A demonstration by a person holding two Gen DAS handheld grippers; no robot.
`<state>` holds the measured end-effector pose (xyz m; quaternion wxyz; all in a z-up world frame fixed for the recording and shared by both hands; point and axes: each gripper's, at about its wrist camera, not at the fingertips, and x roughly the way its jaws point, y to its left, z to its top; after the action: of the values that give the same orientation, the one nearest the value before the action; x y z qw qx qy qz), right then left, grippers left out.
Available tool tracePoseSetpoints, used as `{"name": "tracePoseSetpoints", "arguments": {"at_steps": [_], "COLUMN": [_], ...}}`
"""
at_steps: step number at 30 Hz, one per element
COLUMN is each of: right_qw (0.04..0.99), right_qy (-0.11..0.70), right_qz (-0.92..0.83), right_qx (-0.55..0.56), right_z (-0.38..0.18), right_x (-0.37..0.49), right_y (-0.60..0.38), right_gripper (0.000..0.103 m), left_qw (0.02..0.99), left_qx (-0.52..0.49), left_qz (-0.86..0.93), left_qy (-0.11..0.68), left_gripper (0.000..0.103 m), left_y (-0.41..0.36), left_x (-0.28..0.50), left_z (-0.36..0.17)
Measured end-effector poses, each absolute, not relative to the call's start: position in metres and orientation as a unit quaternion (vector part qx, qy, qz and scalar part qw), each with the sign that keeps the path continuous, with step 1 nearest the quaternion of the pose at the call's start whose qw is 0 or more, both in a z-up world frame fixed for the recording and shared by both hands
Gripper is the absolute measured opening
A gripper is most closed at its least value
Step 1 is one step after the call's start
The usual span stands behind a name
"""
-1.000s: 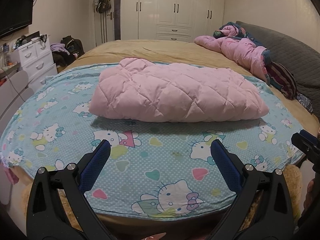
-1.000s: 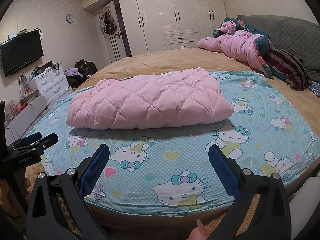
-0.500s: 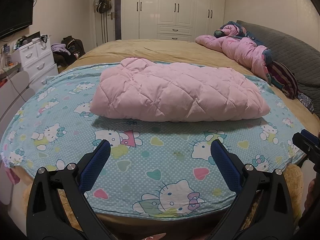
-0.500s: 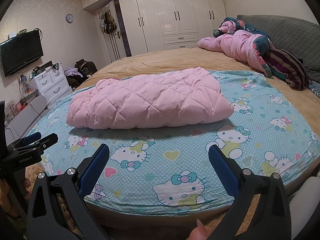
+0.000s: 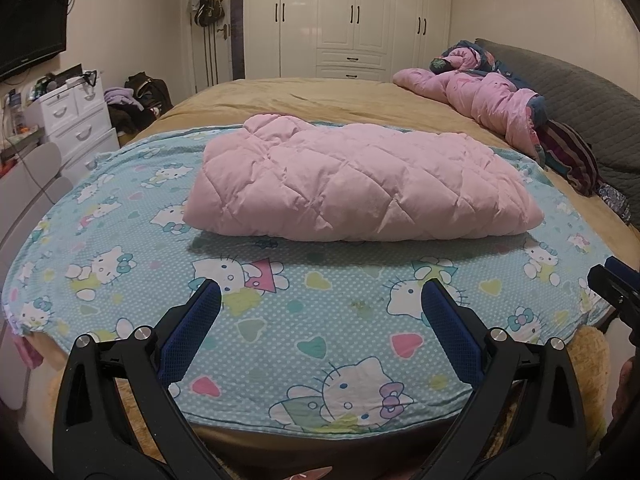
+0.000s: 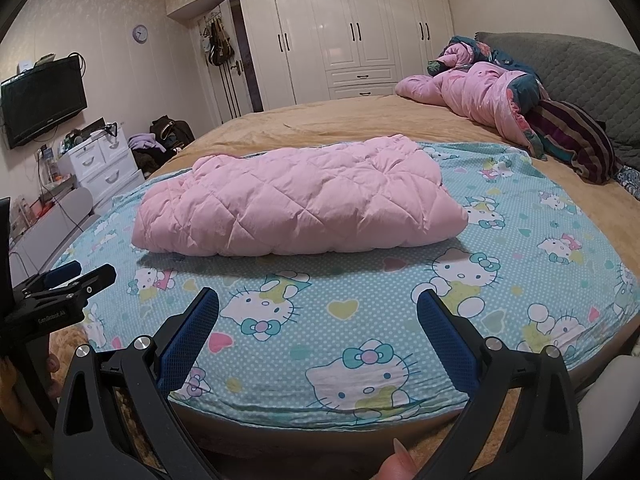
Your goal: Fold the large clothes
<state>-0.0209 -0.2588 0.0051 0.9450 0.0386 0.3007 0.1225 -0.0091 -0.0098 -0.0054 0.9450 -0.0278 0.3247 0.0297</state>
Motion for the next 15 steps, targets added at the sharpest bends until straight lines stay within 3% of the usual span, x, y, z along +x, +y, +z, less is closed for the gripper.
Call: {"name": "tracePoseSetpoints", "arguments": {"at_steps": [15], "right_qw": [0.945], "right_qy": [0.301], "right_qz": [0.122], "right_qx": [0.037], "right_z": [0.0060], "right_x": [-0.0209], "right_y": [-0.2612], "right_gripper": [0.099], "left_qw": [0.943], "left_qx": [-0.020], "left_qz": [0.035], "left_qy": [0.331], "left_gripper": [0.094], "left_y": [-0.0119], "left_x": [-0.0094], "left_z": [-0.0063]}}
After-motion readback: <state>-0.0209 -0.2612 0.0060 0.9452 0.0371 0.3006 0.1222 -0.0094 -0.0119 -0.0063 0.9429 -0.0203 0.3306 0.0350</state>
